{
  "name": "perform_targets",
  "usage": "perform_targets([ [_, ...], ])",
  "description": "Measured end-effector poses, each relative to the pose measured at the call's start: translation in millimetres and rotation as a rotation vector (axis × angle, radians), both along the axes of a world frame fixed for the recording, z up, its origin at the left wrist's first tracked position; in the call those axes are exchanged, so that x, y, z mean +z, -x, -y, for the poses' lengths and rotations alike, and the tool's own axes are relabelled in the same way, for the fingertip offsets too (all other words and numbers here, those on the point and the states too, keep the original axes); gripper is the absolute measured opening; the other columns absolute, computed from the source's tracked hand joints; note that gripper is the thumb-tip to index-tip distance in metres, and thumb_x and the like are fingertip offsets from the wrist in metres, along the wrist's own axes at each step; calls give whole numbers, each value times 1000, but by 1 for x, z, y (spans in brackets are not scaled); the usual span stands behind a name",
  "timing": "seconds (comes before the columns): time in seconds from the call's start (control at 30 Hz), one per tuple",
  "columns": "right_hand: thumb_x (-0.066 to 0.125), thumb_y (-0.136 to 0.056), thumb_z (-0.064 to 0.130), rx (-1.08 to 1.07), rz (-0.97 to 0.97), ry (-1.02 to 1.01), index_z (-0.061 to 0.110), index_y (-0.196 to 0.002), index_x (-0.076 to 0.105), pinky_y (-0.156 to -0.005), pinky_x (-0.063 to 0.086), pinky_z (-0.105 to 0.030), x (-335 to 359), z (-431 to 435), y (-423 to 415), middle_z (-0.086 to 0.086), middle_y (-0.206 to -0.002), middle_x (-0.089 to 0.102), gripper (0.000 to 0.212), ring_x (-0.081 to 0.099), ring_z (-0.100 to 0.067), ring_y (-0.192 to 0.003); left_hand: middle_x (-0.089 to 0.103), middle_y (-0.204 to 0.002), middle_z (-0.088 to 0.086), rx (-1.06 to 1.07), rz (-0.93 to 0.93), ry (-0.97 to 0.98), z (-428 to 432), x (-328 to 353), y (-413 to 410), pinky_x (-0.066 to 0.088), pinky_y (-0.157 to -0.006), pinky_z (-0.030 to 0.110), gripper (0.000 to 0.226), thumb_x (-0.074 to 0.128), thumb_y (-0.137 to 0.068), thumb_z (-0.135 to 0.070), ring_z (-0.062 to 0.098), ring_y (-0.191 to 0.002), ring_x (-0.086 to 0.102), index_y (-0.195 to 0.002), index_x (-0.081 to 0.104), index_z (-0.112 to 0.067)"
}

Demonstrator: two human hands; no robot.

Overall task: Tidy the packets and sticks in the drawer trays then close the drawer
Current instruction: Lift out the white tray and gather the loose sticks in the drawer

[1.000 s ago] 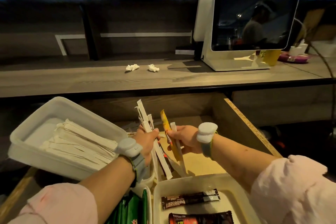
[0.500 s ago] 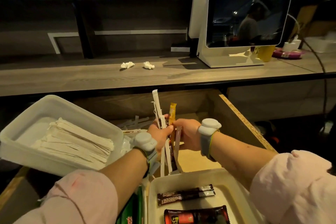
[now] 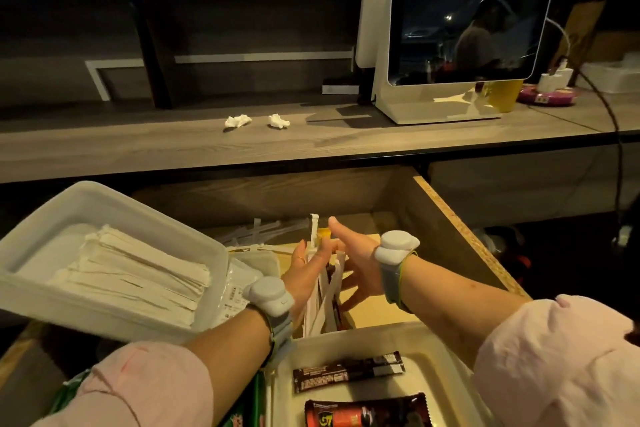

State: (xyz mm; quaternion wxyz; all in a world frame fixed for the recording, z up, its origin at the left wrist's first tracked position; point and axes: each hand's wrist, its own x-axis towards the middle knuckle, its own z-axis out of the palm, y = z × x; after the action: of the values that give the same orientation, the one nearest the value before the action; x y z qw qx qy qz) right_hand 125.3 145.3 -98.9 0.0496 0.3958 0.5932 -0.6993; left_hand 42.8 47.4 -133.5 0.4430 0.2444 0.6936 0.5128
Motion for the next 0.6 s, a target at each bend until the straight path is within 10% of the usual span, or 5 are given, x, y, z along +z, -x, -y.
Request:
perform_targets([
  [0.23,12,-83,78,114,9,98,19,-133,46,-104,34,-58,4,1,-4,-16,-133,52,85,47,-39,-124,57,-120,4,-184,-325,188,-1,-16,2,43,-96,32,88,78,-71,-17,19,-106,53,-142,26,-12],
  [0.43,15,-85,75,83,-12,42,21,-121,47,-86,45,-46,10,10,1,-17,-131,53,72,55,-34,-104,63,-120,6,-211,-383,245,-2,-17,1,48,-98,39,73,77,-64,-17,26,-111,59,-131,48,-9],
  [0.6,38,-96,49,-69,-27,-278,6,-117,61,-75,55,-36,17,4,-1,-7,-92,66,53,66,-25,-80,61,-84,9,-62,-261,149,-4,-1,7,45,-63,25,19,64,-75,-4,15,-72,56,-94,61,-4],
])
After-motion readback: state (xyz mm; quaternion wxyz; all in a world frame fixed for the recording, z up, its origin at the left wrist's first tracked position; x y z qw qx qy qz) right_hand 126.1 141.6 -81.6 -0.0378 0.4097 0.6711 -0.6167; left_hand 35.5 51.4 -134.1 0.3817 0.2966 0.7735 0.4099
